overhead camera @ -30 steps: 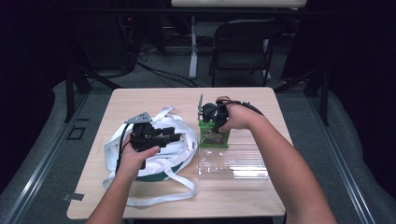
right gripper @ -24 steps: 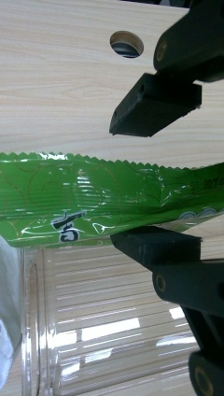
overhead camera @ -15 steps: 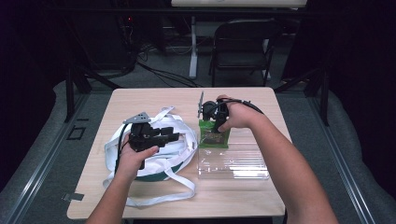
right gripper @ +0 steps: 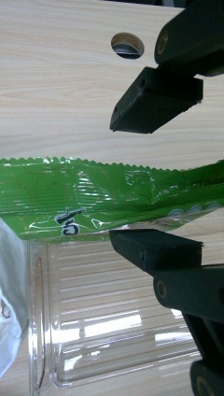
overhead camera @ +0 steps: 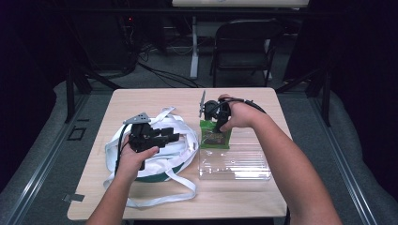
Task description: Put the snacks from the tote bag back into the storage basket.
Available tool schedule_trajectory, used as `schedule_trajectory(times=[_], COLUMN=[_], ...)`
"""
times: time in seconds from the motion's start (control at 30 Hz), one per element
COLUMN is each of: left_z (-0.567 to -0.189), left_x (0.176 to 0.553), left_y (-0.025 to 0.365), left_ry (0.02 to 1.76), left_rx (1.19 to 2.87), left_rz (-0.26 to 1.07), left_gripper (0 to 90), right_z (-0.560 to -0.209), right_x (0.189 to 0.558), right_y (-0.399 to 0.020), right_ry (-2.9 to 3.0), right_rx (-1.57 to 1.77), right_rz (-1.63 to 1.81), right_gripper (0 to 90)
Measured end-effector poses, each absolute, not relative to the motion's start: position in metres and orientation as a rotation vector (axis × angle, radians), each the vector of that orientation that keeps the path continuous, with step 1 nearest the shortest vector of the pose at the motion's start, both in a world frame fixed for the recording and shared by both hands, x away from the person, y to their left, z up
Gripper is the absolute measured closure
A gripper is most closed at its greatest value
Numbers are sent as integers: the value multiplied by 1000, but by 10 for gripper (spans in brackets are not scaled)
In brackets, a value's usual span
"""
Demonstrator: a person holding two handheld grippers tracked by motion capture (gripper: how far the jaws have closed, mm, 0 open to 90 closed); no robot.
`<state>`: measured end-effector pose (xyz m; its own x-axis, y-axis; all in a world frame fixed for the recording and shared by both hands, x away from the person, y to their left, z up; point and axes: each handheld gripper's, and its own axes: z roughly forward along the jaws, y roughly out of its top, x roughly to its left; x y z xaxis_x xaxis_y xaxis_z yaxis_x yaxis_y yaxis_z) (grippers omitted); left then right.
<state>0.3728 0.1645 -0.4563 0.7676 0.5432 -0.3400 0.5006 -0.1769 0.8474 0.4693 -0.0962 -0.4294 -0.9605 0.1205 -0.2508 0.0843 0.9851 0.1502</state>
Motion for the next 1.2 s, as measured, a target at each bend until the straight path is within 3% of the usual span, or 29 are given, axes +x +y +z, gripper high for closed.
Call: schedule_trajectory(times=[0.73, 1.2], left_z=[-458, -457], left_x=[373, 373], left_y=[165, 168], left_ry=[815, 822], left_rx=[1819, 1814], left_rz=[47, 51], left_gripper=[546, 545], right_z=[-416, -379], right_x=[464, 448], right_y=[-99, -100], right_ry=[2859, 2826], right_rx=[152, 179], right_rz=[258, 379], right_gripper=[408, 422])
